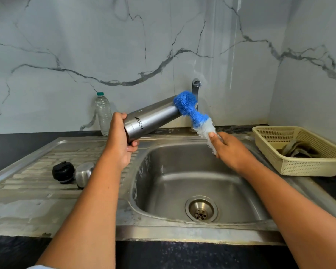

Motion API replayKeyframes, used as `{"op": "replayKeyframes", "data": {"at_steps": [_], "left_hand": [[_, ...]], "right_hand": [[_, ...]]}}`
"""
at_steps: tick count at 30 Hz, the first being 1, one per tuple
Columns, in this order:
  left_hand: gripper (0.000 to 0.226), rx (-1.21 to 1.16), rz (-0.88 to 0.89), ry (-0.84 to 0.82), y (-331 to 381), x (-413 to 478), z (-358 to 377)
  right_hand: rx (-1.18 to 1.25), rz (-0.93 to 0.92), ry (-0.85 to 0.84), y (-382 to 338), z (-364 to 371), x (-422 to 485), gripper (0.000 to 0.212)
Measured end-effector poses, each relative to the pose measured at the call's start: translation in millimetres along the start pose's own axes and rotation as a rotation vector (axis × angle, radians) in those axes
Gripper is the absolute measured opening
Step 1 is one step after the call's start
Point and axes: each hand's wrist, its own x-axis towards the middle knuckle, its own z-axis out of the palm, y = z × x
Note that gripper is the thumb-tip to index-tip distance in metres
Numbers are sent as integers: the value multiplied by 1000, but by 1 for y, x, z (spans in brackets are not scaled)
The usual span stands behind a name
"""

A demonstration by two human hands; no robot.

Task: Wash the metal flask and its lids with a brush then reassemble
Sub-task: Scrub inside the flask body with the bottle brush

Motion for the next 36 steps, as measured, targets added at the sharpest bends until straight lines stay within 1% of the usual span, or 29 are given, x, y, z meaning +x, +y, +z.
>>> {"op": "replayKeyframes", "data": {"at_steps": [3, 6, 9, 13, 16, 18, 21, 23, 25, 28, 30, 33, 36], "left_hand": [[34, 65, 5, -25, -3, -2, 6], [35, 21, 34, 12, 0, 0, -1], [39, 4, 10, -17, 4, -1, -10], [33, 87, 4, -70, 0, -6, 1], [31, 14, 19, -26, 1, -4, -3], [32, -12, 9, -36, 3, -4, -7], [32, 46, 11, -81, 1, -7, -1], [30, 54, 33, -57, 0, -8, 2], [29, -1, 46, -18, 0, -7, 1], [31, -102, 29, -1, -2, -3, -2], [35, -154, 13, -15, -4, -1, -2], [42, -201, -12, -59, -4, -1, -2], [43, -205, -20, -77, -4, -1, 0]], "right_hand": [[12, 12, 24, 0, -2, 6, 40], [-24, 15, 22, 6, -4, 4, 41], [-33, 22, 19, 10, -5, 4, 42], [10, 52, 51, 5, -7, 9, 44], [9, 46, 25, 9, -9, 5, 40], [20, 40, 18, 9, -10, 3, 39], [33, 47, 30, 6, -10, 5, 39], [21, 54, 26, 6, -10, 5, 38], [28, 53, 12, 7, -8, 3, 37], [84, 58, 34, 5, -4, 3, 38], [96, 65, 18, 3, -1, 2, 41], [43, 79, -55, 1, 3, -1, 45], [126, 137, -17, -4, 5, -2, 47]]}}
